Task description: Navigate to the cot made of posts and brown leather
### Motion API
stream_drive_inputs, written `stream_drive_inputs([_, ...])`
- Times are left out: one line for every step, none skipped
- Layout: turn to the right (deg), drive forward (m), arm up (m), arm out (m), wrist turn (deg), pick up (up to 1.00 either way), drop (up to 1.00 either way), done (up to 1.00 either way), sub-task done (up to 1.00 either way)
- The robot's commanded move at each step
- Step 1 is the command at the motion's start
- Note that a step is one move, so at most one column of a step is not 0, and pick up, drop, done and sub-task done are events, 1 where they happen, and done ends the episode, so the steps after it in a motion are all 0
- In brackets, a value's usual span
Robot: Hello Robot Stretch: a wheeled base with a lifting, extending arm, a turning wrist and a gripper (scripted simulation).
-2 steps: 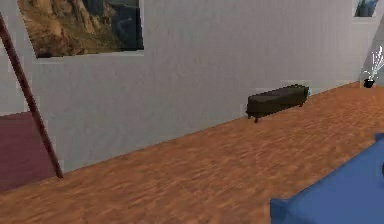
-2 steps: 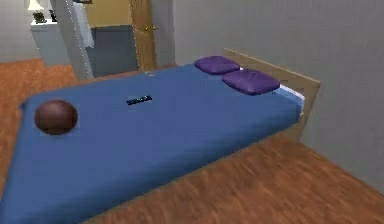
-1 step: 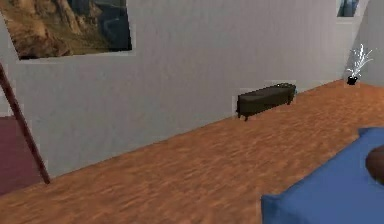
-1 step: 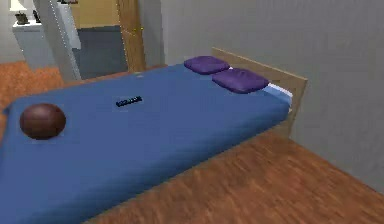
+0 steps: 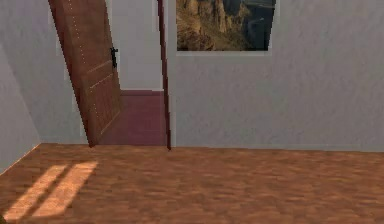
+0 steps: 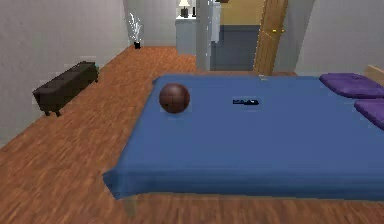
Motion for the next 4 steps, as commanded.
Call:
stream_drive_inputs([0.0,0.4,0.0,0.0,0.0,0.0,0.0,0.0,0.0])
stream_drive_inputs([36.0,0.0,0.0,0.0,0.0,0.0,0.0,0.0,0.0])
stream_drive_inputs([0.0,0.35,0.0,0.0,0.0,0.0,0.0,0.0,0.0])
stream_drive_inputs([-12.0,0.0,0.0,0.0,0.0,0.0,0.0,0.0,0.0])
